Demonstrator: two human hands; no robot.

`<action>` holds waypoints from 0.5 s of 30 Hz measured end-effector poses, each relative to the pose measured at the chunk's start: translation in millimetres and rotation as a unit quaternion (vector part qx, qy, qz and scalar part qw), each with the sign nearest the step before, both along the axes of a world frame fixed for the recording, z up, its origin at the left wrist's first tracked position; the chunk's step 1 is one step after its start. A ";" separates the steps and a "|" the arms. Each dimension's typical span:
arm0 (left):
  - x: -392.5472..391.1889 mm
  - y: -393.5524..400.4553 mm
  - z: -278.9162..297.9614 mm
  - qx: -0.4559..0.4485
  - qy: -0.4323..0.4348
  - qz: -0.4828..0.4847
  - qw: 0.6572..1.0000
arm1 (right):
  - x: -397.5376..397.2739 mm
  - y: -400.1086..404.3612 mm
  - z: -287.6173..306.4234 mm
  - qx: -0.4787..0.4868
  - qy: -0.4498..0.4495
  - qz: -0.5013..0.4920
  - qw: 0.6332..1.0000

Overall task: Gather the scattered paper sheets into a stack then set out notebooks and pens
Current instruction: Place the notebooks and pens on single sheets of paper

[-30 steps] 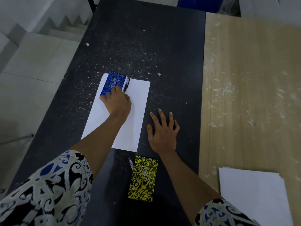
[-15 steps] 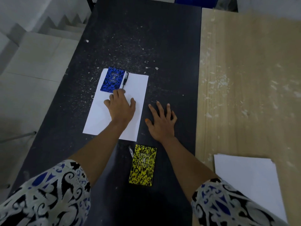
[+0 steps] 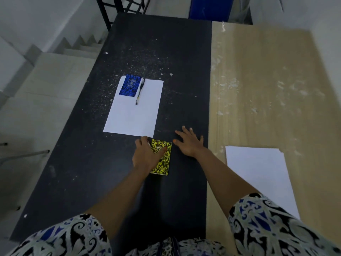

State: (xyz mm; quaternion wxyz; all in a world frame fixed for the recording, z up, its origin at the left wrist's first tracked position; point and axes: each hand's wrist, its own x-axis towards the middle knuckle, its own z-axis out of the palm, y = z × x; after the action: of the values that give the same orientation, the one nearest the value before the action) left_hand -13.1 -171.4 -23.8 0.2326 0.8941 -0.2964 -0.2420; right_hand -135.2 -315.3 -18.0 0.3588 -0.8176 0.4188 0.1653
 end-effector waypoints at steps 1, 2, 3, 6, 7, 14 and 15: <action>-11.4 2.9 0.3 0.006 0.008 -0.009 1.000 | -10.6 7.4 1.5 0.004 -0.005 -0.009 1.000; -20.4 5.3 -1.1 0.013 0.013 -0.014 1.000 | -19.4 14.7 1.6 0.007 -0.009 -0.017 1.000; -28.3 6.1 -2.7 0.022 0.018 -0.014 1.000 | -28.0 22.0 2.1 0.010 -0.011 -0.022 1.000; -51.7 9.2 -3.9 0.034 0.039 0.013 0.999 | -57.6 44.0 2.2 0.018 -0.013 -0.034 0.999; -56.7 10.0 -3.5 0.035 0.044 0.020 0.998 | -63.8 49.9 2.0 0.021 -0.012 -0.035 0.999; -99.3 20.6 5.8 0.076 0.067 0.010 0.995 | -97.4 66.5 4.1 0.064 -0.006 -0.047 0.997; -103.4 21.1 6.6 0.079 0.071 -0.001 0.994 | -100.7 66.3 4.1 0.076 -0.013 -0.053 0.996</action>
State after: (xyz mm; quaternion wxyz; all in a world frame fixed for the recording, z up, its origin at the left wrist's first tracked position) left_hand -116.6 -150.2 -17.3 0.1814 0.8900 -0.2599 -0.3277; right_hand -235.9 -249.0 -13.9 0.4337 -0.7665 0.4431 0.1674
